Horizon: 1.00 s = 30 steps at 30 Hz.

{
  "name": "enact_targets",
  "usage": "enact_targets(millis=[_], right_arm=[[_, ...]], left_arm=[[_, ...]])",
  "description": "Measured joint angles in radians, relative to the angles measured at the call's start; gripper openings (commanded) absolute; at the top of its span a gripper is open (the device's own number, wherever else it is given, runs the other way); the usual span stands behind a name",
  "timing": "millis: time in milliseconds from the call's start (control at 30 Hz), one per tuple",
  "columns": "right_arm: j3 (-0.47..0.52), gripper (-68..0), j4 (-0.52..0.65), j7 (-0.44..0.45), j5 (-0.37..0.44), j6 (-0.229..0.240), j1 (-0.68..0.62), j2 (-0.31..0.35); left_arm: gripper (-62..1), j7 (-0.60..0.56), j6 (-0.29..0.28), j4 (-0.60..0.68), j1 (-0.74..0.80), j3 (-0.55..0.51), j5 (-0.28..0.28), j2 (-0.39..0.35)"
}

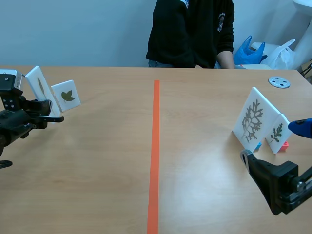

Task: Sort the leaf by its shape. The table is split by an orange tape line. A compound leaf with several leaflets goes to the left side, a simple leaf with one blade goes to the right side. Return to the home posture when a red brick is placed on the table.

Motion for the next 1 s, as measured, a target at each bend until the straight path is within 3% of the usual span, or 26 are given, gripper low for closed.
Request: enact_targets(millis=[267,500,833,933,1000], right_arm=[[0.0,0.4,0.0,0.0,0.0,0.0,0.0,0.0],[0.0,0.4,0.0,0.0,0.0,0.0,0.0,0.0],[0.0,0.4,0.0,0.0,0.0,0.0,0.0,0.0],[0.0,0.4,0.0,0.0,0.0,0.0,0.0,0.0],[0.0,0.4,0.0,0.0,0.0,0.0,0.0,0.0]], left_arm=[[-57.4,-0.052,0.0,-0.134,-0.03,0.0,0.0,0.0],[-38.8,-0.052,0.0,-0.14,-0.027,0.0,0.0,0.0],[0.0,-0.086,0.0,-0.139,-0.027,0.0,-0.001,0.0],[1.4,-0.085,0.0,-0.132,-0.024,0.0,-0.008,0.0],[1.4,-0.077,0.0,-0.11,-0.014,0.0,-0.045,-0.001]])
